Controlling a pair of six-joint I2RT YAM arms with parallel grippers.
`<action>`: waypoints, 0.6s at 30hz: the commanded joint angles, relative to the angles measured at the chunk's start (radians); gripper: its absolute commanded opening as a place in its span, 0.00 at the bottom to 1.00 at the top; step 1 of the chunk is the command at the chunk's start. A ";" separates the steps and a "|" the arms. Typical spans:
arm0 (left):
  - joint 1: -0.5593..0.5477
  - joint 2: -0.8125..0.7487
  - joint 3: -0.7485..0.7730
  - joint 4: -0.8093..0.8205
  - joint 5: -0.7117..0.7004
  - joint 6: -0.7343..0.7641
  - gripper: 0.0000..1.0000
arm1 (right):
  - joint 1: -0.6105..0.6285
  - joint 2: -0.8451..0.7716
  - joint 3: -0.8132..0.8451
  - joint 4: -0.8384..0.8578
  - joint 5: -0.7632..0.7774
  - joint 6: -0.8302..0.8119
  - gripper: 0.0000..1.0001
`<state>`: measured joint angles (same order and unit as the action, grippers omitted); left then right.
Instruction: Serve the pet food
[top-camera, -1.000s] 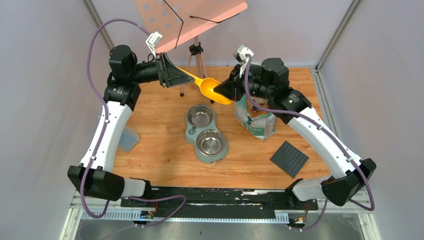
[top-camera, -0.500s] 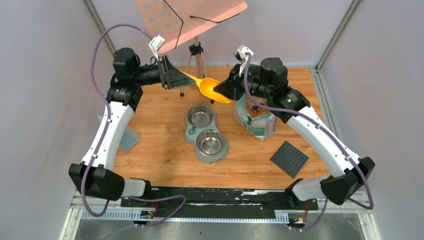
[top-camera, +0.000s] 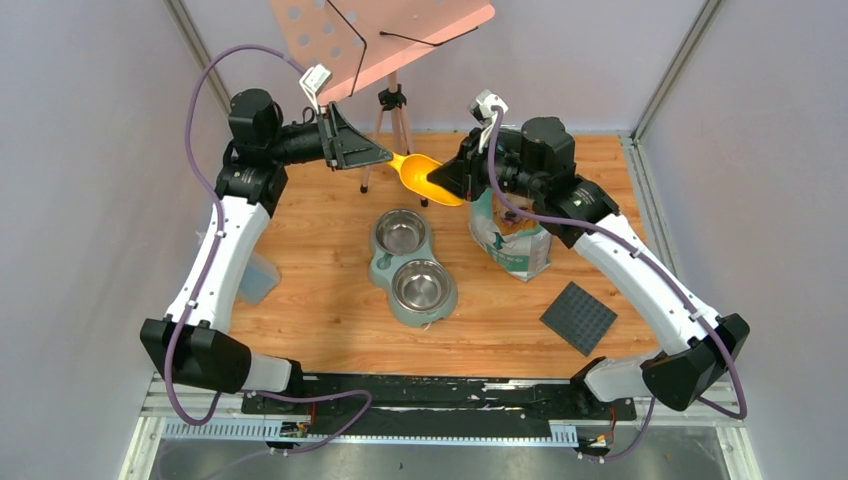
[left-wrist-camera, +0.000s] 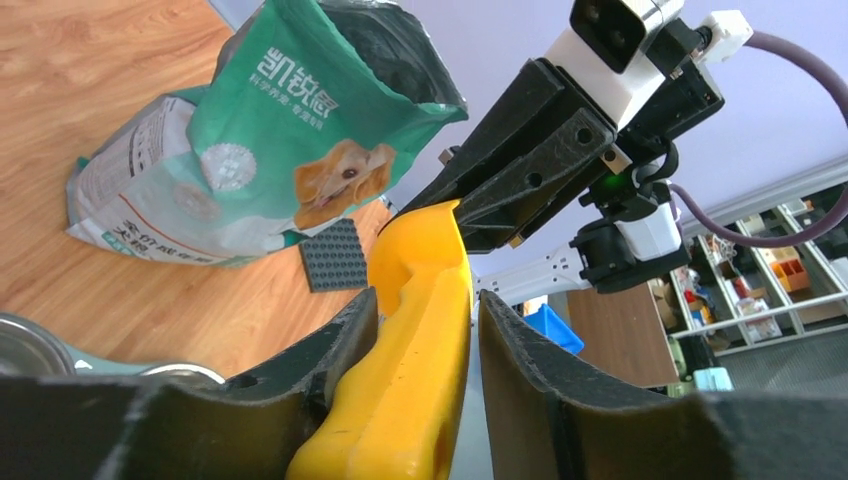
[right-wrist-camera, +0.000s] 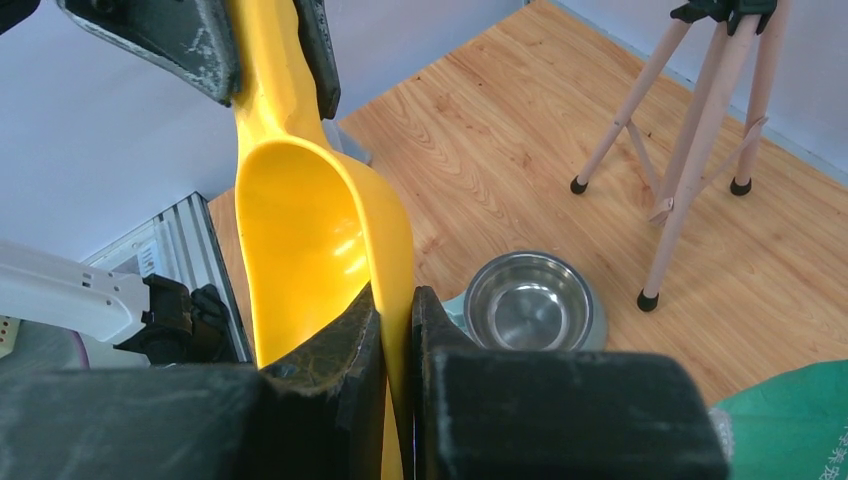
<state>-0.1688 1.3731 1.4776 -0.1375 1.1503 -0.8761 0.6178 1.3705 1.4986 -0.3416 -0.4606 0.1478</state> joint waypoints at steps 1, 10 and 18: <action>-0.009 -0.004 0.071 0.030 -0.007 -0.009 0.41 | 0.006 -0.039 -0.027 0.033 0.007 -0.006 0.00; -0.009 -0.013 0.043 0.042 0.030 0.018 0.05 | 0.006 -0.054 -0.062 0.033 -0.007 -0.030 0.00; -0.018 -0.082 0.010 -0.067 0.073 0.254 0.00 | -0.046 -0.092 0.031 -0.135 -0.131 -0.111 0.43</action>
<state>-0.1833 1.3697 1.4994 -0.1791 1.1934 -0.7918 0.6151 1.3254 1.4372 -0.3424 -0.4973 0.0845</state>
